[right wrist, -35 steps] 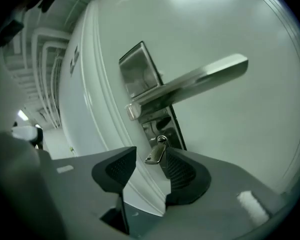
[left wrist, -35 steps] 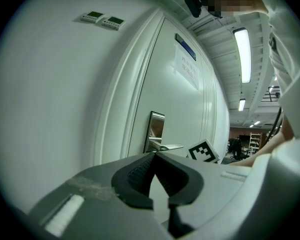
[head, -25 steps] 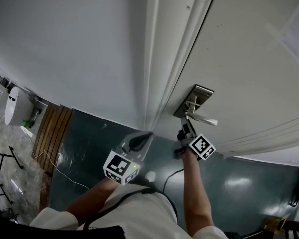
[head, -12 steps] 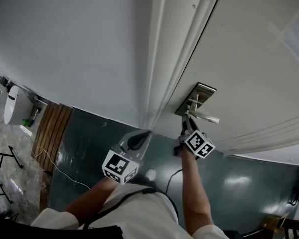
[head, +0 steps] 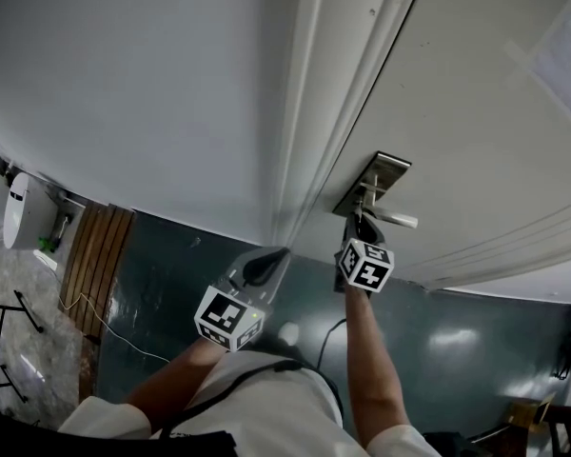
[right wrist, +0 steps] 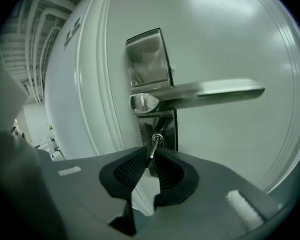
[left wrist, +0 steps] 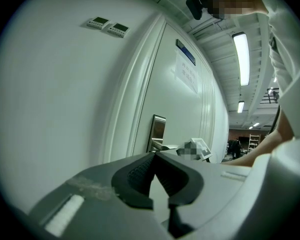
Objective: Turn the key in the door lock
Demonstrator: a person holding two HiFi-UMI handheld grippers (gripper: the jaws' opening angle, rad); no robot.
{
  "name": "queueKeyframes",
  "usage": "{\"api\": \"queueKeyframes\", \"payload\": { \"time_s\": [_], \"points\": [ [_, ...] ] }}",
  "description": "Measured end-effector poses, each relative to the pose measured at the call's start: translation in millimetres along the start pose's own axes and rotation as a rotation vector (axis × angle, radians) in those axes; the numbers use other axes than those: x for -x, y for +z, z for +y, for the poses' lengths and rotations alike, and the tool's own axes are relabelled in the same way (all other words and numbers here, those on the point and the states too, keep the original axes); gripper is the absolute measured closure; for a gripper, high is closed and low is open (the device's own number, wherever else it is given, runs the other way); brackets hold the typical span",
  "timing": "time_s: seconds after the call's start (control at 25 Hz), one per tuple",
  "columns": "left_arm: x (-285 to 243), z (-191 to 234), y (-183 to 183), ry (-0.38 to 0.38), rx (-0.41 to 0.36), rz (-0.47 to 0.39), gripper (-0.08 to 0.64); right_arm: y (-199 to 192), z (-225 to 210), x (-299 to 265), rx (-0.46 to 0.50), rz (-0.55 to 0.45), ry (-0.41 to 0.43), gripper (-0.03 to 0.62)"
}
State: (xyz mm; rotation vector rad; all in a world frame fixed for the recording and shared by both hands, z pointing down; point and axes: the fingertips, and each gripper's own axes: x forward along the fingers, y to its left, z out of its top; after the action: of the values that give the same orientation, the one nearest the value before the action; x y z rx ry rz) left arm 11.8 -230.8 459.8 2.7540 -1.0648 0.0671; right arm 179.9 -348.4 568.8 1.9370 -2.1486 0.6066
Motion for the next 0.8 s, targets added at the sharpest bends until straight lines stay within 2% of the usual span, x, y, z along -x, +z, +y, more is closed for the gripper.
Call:
{"api": "queueKeyframes", "payload": {
  "time_s": [0.36, 0.6, 0.8],
  "points": [
    [9, 1, -1, -0.027, -0.002, 0.002, 0.555, 2, 3, 1, 0.266, 0.055, -0.112, 0.529],
    [16, 3, -3, -0.033, 0.000, 0.006, 0.555, 2, 5, -1, 0.425, 0.078, -0.152, 0.523],
    [20, 4, -4, -0.041, 0.001, 0.006, 0.554, -3, 4, -3, 0.650, 0.114, -0.195, 0.535]
  ]
}}
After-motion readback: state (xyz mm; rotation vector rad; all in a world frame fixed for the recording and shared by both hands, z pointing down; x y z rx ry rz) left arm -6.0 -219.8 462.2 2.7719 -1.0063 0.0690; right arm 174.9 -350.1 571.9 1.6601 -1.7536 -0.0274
